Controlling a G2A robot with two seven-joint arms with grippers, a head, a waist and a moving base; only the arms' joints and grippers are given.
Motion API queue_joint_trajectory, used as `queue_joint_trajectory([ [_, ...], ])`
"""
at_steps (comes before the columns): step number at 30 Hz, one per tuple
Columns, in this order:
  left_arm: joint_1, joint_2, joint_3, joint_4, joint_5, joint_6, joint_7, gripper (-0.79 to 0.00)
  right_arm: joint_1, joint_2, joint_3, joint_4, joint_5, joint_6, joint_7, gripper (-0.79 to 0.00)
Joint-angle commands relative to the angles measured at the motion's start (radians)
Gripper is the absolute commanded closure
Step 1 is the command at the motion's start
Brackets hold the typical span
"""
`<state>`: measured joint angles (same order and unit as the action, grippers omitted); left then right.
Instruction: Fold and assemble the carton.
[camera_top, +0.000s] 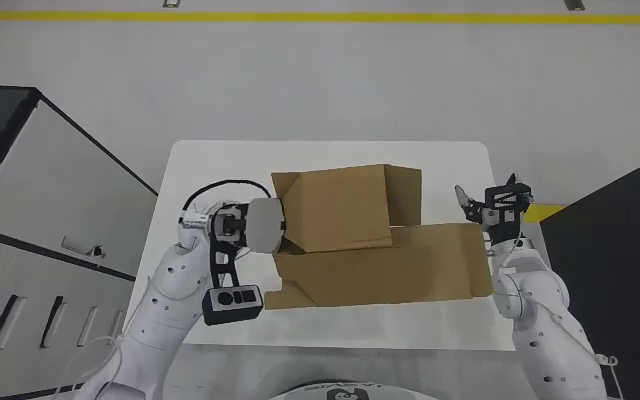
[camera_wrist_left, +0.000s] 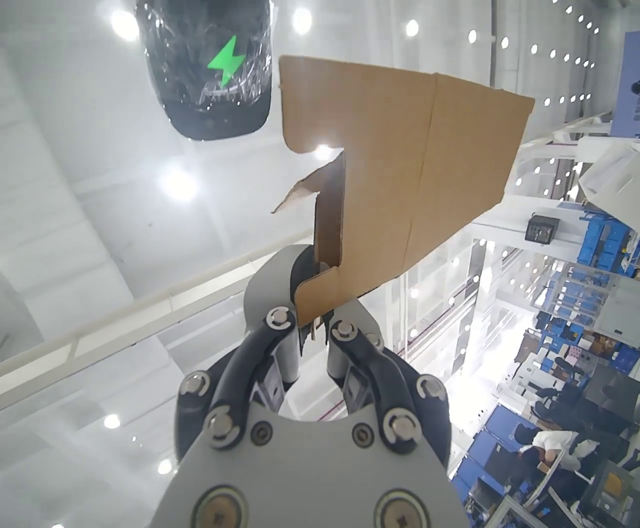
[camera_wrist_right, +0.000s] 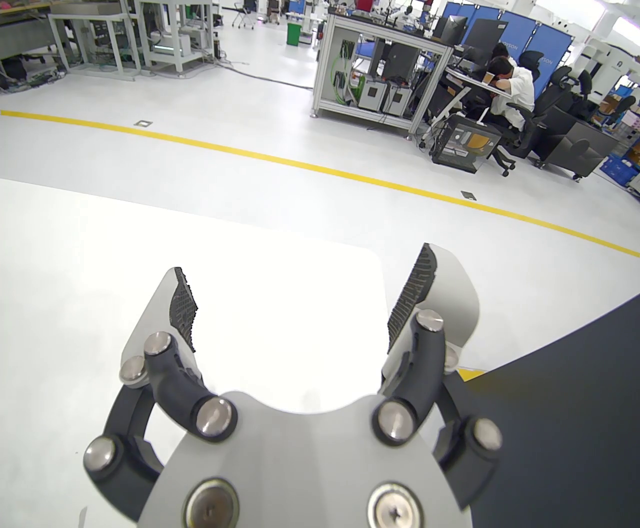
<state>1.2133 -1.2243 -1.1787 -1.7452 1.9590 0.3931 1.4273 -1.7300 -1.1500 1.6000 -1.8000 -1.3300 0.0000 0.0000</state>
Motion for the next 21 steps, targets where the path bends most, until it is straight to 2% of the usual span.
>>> queue_joint_trajectory([
  [1,-0.021,-0.003,0.003,0.005,0.040,-0.015,0.015,0.000,0.000,0.000,0.000,0.000,0.000,0.000,0.000,-0.785],
  [7,-0.060,-0.010,0.018,0.042,0.123,-0.047,0.047,0.000,0.000,0.000,0.000,0.000,0.000,0.000,0.000,-0.785],
  [17,-0.058,-0.010,0.018,0.041,0.123,-0.047,0.040,0.000,0.000,0.000,0.000,0.000,0.000,0.000,0.000,-0.785],
  [21,-0.068,-0.008,0.003,0.051,0.163,-0.022,0.021,0.000,0.000,0.000,0.000,0.000,0.000,0.000,0.000,-0.785],
])
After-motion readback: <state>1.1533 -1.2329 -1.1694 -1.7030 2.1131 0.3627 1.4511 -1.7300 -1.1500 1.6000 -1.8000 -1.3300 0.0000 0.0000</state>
